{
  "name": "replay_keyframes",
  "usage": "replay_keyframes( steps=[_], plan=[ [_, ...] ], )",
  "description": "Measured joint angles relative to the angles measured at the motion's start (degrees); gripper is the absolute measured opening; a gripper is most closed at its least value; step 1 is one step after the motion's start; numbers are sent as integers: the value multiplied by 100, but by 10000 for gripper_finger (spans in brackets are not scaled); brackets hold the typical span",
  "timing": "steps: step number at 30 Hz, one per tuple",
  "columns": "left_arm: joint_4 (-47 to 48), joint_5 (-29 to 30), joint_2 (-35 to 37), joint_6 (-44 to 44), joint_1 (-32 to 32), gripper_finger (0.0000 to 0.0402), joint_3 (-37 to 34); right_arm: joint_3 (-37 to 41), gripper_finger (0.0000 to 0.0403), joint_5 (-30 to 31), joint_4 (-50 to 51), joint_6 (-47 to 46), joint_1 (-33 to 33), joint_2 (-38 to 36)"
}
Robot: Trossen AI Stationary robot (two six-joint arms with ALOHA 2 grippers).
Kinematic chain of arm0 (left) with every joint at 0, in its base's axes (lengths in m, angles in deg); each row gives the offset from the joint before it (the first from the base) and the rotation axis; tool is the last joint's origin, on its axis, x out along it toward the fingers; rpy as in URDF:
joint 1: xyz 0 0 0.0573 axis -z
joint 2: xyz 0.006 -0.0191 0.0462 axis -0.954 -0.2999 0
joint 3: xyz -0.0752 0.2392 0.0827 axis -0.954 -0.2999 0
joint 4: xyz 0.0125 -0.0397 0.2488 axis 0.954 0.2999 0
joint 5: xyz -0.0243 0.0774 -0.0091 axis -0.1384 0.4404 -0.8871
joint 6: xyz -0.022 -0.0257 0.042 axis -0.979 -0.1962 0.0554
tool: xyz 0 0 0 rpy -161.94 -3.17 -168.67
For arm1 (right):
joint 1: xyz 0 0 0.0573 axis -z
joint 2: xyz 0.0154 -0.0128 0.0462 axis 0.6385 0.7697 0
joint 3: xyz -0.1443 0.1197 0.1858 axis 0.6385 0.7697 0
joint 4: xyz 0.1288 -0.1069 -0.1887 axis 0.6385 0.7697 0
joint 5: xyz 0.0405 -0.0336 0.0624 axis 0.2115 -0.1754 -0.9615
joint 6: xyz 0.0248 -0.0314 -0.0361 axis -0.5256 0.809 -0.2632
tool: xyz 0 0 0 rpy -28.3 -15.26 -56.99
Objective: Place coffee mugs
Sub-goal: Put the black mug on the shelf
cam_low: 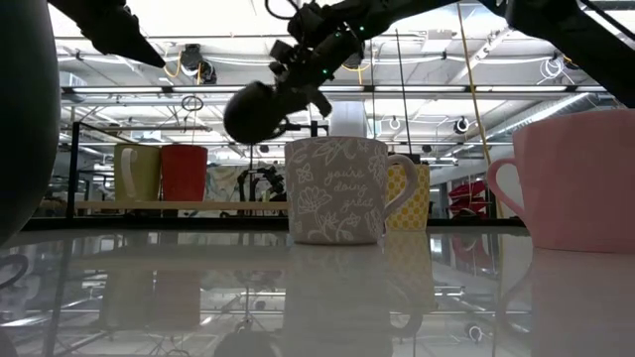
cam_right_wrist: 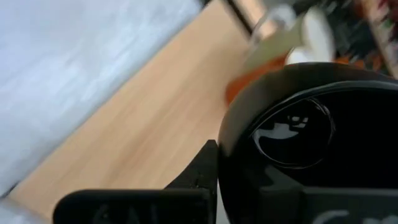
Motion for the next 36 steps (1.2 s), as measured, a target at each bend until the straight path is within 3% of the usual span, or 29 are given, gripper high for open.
replay_keyframes(
  steps=[8, 21, 36],
  plan=[
    [-260, -2, 0, 237, -15, 152, 1, 2, 8, 110, 1020, -135, 101, 2],
    [-2560, -324, -2, 2452, -15, 152, 0, 4, 8, 98, 1273, -254, 101, -2],
    [-2719, -461, -2, 2594, -15, 152, 2, 470, 37, 43, 1222, -440, 116, -52]
  ],
)
